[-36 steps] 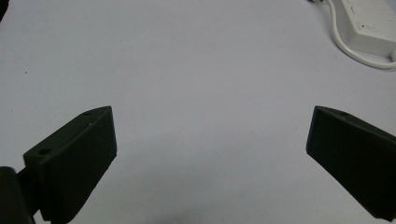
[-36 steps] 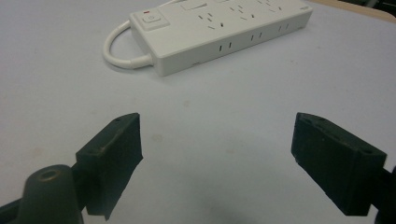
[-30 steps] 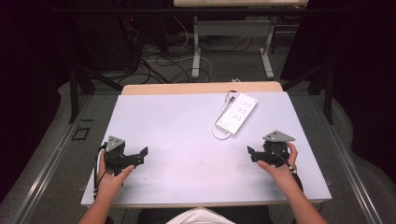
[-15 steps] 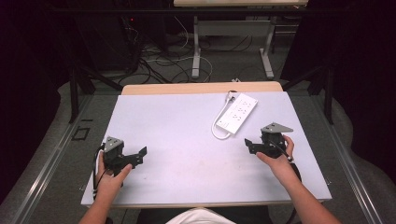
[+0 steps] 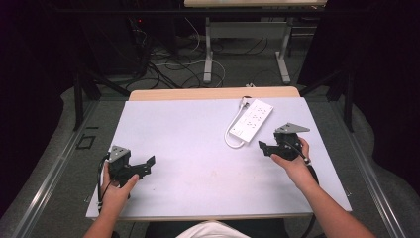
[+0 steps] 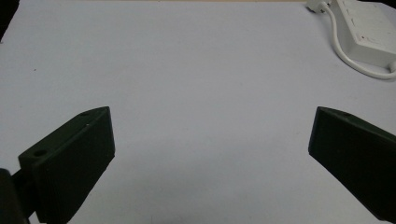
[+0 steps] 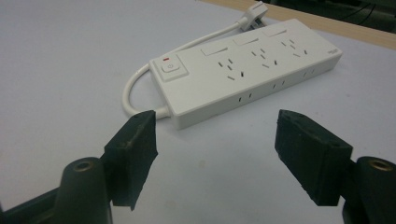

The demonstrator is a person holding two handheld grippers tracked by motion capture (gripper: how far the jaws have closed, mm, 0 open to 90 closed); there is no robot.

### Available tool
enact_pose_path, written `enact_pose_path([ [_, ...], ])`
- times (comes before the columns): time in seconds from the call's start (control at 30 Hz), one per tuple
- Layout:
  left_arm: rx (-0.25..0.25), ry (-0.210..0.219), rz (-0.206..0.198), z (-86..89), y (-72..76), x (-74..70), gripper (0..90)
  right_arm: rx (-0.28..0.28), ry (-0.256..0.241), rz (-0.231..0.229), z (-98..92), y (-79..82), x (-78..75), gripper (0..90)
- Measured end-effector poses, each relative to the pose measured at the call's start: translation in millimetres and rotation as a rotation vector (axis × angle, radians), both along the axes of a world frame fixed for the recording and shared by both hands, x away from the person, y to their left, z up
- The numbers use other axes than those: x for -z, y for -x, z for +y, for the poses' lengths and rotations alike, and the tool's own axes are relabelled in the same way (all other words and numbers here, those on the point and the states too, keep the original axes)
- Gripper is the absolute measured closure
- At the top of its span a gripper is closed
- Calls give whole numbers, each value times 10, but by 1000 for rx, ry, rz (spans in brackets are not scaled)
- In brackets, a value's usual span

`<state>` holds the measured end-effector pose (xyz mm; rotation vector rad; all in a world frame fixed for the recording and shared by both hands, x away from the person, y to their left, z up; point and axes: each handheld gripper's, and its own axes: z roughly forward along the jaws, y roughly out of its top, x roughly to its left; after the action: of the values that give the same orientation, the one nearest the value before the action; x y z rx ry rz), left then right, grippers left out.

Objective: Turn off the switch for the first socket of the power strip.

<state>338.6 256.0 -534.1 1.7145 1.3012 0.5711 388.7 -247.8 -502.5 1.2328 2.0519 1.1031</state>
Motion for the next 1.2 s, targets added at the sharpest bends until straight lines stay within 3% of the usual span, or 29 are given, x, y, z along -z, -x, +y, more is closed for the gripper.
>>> enact_pose_path([
  [0.4, -4, -1, -4, 12, 1, -4, 4, -21, 13, 14, 29, -194, -196, 363],
  [1.2, -2, -1, -2, 14, 0, -2, 4, -82, 91, 38, 221, -487, -366, 409],
])
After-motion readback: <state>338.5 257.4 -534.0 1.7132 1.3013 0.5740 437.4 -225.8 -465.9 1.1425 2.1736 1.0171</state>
